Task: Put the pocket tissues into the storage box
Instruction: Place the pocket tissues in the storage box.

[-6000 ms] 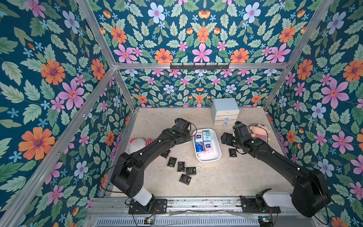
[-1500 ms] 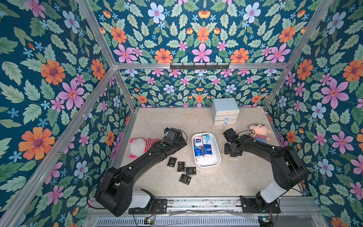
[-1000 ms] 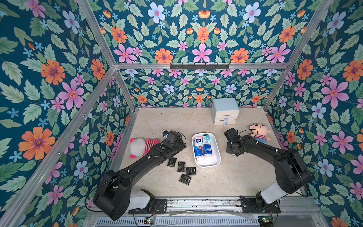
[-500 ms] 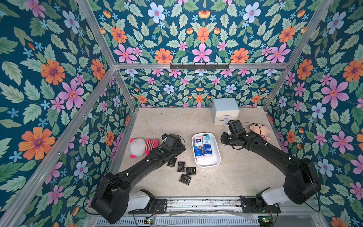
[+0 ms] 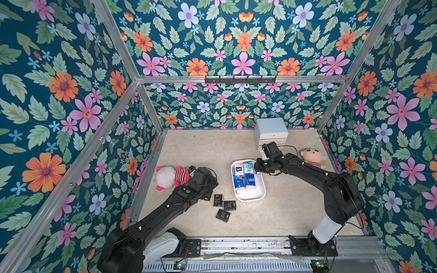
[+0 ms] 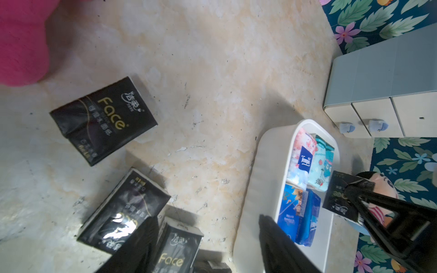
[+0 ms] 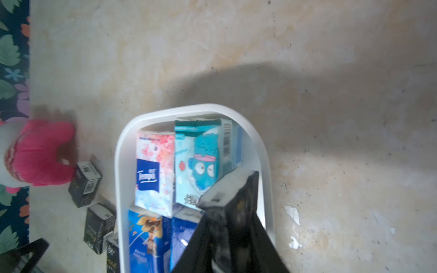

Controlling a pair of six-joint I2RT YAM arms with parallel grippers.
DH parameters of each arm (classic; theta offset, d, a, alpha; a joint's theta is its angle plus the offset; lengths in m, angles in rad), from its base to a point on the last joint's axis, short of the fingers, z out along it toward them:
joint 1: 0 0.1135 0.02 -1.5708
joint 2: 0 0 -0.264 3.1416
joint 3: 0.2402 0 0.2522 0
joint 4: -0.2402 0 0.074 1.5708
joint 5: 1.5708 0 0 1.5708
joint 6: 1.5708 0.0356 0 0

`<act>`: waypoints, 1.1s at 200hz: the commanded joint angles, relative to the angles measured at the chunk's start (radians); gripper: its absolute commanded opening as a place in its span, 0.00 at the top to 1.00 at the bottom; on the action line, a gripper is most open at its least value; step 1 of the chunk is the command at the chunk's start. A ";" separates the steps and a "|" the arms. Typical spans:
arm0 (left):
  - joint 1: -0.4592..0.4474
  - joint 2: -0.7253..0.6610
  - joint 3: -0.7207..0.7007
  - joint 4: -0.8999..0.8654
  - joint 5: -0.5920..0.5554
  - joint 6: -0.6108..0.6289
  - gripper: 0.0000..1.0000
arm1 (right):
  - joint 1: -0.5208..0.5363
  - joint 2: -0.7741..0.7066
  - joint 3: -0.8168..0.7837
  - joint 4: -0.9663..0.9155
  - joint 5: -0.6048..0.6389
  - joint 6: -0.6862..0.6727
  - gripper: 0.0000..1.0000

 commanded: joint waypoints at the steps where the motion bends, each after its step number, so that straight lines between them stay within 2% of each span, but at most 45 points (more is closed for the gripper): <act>1: 0.001 -0.014 -0.003 -0.023 -0.032 0.000 0.27 | 0.002 0.018 0.014 0.031 -0.013 0.000 0.66; 21: 0.007 -0.012 0.016 -0.054 -0.054 0.029 0.26 | 0.002 0.027 0.041 0.020 0.010 0.000 0.49; 50: 0.049 -0.004 0.047 -0.094 -0.059 0.075 0.26 | 0.002 -0.028 0.040 0.023 0.043 0.002 0.38; 104: 0.176 -0.030 0.036 -0.132 -0.045 0.099 0.25 | 0.003 -0.162 -0.050 0.022 0.061 0.021 0.37; 145: 0.232 0.001 0.011 -0.131 -0.047 0.127 0.25 | 0.002 -0.227 -0.126 0.022 0.075 0.038 0.37; 180: 0.289 0.111 0.043 -0.087 -0.086 0.332 0.25 | 0.002 -0.243 -0.154 0.028 0.078 0.052 0.37; 203: 0.328 0.163 0.056 0.009 -0.051 0.476 0.25 | 0.002 -0.240 -0.162 0.035 0.070 0.060 0.37; 220: 0.356 0.200 0.061 0.071 -0.013 0.539 0.25 | 0.002 -0.237 -0.162 0.032 0.070 0.061 0.37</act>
